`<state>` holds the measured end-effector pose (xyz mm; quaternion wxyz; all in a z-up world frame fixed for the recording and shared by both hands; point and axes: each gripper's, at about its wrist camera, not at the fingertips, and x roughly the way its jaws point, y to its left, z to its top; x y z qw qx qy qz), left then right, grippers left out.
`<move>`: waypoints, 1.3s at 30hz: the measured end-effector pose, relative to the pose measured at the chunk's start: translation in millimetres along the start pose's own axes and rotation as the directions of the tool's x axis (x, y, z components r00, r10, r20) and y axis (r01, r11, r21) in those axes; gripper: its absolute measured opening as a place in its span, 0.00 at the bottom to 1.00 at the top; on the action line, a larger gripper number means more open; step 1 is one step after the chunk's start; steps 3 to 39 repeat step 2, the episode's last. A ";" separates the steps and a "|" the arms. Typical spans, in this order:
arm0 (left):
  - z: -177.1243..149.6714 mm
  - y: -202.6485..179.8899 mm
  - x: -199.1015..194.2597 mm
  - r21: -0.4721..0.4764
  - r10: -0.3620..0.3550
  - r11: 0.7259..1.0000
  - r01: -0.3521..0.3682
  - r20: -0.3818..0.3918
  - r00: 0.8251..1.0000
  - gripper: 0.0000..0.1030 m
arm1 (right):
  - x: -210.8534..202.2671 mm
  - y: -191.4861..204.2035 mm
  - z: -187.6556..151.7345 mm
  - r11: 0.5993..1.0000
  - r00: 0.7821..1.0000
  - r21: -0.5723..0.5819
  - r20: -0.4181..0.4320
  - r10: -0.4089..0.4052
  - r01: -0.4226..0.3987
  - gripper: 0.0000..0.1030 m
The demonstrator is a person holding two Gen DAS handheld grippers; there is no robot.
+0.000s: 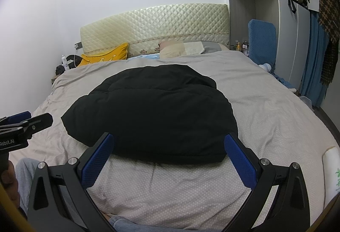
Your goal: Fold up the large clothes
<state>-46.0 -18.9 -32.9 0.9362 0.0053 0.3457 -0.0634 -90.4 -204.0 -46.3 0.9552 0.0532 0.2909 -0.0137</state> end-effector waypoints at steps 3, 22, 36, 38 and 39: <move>0.1 0.2 -0.1 -0.002 -0.001 1.000 0.001 0.001 1.000 0.99 | 0.6 -0.3 -0.5 1.000 1.000 0.002 -0.002 0.001 -0.001 1.00; 0.1 0.2 -0.1 -0.002 -0.001 1.000 0.001 0.001 1.000 0.99 | 0.6 -0.3 -0.5 1.000 1.000 0.002 -0.002 0.001 -0.001 1.00; 0.1 0.2 -0.1 -0.002 -0.001 1.000 0.001 0.001 1.000 0.99 | 0.6 -0.3 -0.5 1.000 1.000 0.002 -0.002 0.001 -0.001 1.00; 0.1 0.2 -0.1 -0.002 -0.001 1.000 0.001 0.001 1.000 0.99 | 0.6 -0.3 -0.5 1.000 1.000 0.002 -0.002 0.001 -0.001 1.00; 0.1 0.2 -0.1 -0.002 -0.001 1.000 0.001 0.001 1.000 0.99 | 0.6 -0.3 -0.5 1.000 1.000 0.002 -0.002 0.001 -0.001 1.00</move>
